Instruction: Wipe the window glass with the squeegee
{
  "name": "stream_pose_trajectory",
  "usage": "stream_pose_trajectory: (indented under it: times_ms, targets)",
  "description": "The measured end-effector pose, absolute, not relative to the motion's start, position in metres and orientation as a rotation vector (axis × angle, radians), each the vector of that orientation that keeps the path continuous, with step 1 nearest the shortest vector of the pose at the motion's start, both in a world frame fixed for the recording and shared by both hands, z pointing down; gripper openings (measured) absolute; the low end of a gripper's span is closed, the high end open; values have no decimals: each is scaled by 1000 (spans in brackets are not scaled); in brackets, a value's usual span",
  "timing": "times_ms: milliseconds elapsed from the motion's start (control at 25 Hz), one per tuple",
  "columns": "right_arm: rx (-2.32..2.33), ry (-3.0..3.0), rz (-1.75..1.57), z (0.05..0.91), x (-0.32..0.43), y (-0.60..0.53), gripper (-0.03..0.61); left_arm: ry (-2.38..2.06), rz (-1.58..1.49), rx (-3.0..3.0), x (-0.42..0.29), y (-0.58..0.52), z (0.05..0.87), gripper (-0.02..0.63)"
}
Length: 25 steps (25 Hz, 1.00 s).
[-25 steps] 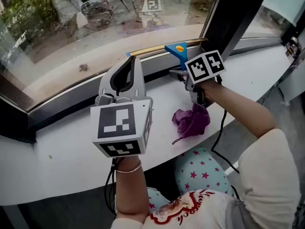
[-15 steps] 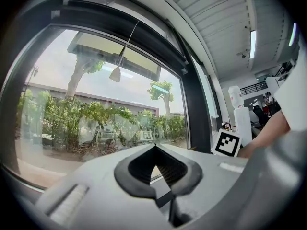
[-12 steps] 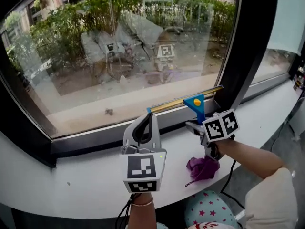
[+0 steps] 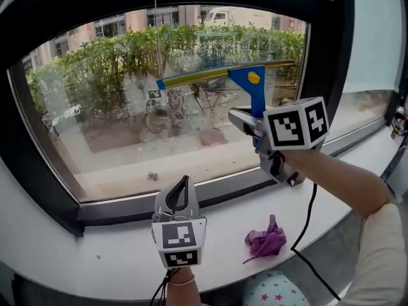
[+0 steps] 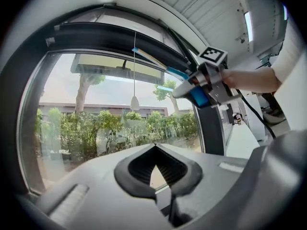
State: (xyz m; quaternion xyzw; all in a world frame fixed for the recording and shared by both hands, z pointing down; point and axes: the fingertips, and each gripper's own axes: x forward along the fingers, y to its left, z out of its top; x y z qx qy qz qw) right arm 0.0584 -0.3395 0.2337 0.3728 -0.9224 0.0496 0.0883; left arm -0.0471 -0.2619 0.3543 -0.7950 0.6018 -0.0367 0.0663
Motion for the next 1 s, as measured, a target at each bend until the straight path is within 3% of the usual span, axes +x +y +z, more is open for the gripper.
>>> stream_pose_trajectory:
  times_ms: [320, 1000]
  targets:
    - [1153, -2781, -22, 138, 35, -353, 27, 1798, -182, -2328, -54, -260, 359, 2]
    - [1240, -2682, 10, 124, 36, -392, 26, 1649, 39, -2280, -51, -338, 293, 2]
